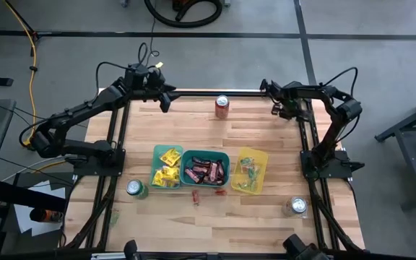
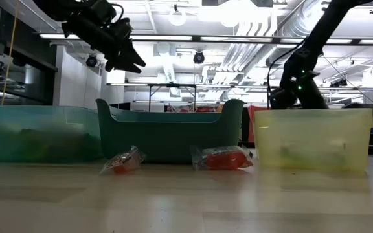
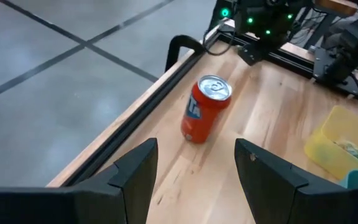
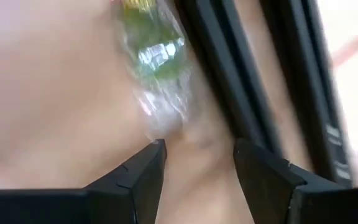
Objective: Sort candy
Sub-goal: Put the green gummy into the yellow bin
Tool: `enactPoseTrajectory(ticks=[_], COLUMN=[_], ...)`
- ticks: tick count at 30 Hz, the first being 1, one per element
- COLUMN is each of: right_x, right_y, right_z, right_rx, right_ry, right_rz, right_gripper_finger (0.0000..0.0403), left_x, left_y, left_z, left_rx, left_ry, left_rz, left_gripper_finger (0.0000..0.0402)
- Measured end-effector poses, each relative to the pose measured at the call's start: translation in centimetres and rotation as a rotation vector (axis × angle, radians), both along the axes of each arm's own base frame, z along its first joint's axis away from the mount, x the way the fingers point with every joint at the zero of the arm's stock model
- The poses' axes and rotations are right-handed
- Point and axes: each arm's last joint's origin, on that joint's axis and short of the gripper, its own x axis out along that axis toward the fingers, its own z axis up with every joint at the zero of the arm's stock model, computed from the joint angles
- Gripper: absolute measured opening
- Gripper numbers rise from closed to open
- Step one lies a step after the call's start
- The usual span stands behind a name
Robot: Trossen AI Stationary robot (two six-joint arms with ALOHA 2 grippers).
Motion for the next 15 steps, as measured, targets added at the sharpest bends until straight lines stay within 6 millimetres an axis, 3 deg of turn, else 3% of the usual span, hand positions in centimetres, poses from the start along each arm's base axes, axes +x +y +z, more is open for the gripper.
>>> enactPoseTrajectory(ticks=[9, 15], right_x=[1.0, 4.3], right_y=[-0.3, -1.2], right_z=[0.3, 2.7], right_rx=[0.035, 0.034], right_ry=[-0.128, -0.290], right_rz=[0.060, 0.204], right_gripper_finger=[0.0190, 0.0190], left_x=[-0.1, 0.0], left_y=[0.1, 0.1], left_z=[0.1, 0.1], left_rx=[-0.006, -0.006], left_ry=[-0.010, -0.018], left_rz=[0.010, 0.014], left_gripper_finger=[0.0202, 0.0202])
